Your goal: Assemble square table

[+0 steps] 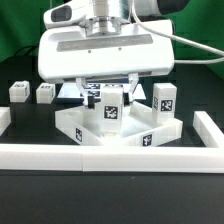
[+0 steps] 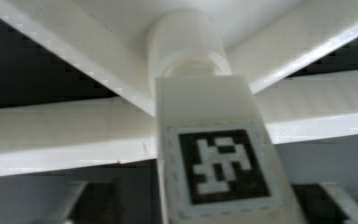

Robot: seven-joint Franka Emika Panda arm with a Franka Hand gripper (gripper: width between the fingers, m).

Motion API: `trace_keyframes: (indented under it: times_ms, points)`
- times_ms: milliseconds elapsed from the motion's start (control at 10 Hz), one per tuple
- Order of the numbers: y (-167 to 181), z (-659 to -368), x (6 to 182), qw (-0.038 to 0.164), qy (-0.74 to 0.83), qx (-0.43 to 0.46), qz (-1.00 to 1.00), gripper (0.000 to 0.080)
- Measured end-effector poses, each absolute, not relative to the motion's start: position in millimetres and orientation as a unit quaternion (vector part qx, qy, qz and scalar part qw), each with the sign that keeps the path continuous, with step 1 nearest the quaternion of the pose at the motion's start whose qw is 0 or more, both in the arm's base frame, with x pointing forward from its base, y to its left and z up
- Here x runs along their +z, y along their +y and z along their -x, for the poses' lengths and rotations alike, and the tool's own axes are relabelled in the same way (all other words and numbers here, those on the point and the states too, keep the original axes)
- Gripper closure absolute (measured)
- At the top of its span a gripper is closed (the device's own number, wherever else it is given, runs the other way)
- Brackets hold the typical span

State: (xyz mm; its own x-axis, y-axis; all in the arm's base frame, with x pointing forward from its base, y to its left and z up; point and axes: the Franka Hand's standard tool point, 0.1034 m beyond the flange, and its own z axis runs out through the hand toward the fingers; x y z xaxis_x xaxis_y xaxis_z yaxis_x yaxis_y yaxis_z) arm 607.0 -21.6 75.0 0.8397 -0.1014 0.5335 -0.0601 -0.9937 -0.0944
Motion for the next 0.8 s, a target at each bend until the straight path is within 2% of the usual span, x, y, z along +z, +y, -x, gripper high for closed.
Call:
trace_keyframes:
  times_ms: [100,200,300,800]
  points:
    - [-21.6,-606.9,74.8,0.037,0.042,-0.28,0.958,0.0263]
    - [-21.6,-606.7,74.6,0.037,0.042,-0.28,0.958,0.0173]
    - [-21.5,-606.6,74.5,0.037,0.042,-0.279,0.959,0.0157]
    - [-21.4,-606.1,73.6,0.037,0.042,-0.279,0.959,0.015]
